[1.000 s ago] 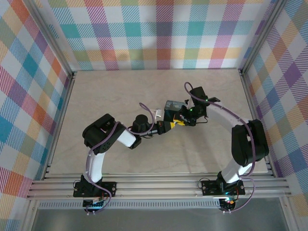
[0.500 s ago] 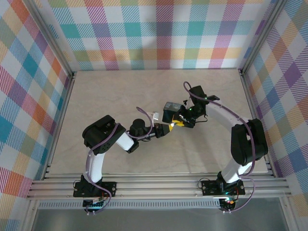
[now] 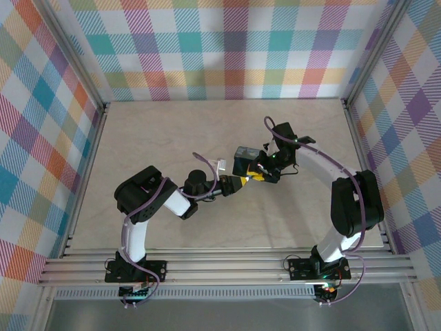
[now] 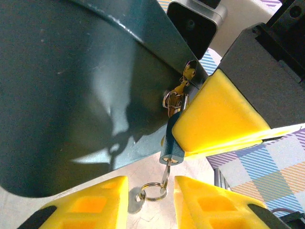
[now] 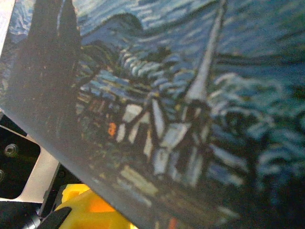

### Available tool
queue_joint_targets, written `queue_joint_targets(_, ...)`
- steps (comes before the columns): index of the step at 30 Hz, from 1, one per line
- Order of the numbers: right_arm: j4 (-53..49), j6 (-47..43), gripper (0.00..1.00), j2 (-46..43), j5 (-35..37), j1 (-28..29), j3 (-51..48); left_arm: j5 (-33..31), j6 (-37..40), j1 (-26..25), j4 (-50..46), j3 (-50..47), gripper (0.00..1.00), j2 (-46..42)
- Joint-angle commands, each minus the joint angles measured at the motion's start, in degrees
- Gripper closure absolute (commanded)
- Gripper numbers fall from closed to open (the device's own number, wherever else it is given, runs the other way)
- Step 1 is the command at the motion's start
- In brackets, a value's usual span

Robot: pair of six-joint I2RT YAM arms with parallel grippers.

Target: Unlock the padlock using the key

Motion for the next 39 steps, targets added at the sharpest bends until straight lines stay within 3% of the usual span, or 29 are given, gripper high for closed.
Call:
queue_joint_targets(1, -0.8, -1.0, 1.0, -1.0, -2.0, -0.5, 0.8, 0.6, -0.2, -0.6, 1.4, 1.4, 0.7, -0.7)
queue_joint_targets(10, -0.5, -0.7, 1.0, -1.3, -2.2, -0.5, 0.6, 1.5, -1.0, -1.1, 1.4, 3.3, 0.83, 0.4)
queue_joint_targets(18, -0.7, -0.7, 1.0, -1.2, -2.0, -0.7, 0.9, 0.9, -0.9, -1.2, 1.4, 1.6, 0.8, 0.3)
queue_joint_targets(31, -0.7, -0.7, 1.0, -1.3, -2.0, -0.8, 1.1, 1.0, -1.1, -1.5, 1.4, 1.4, 0.84, 0.6)
queue_joint_targets(39, -0.5, -0.5, 1.0, -1.4, -2.1, -0.9, 1.2, 1.2, -1.3, -2.0, 1.4, 2.1, 0.96, 1.2)
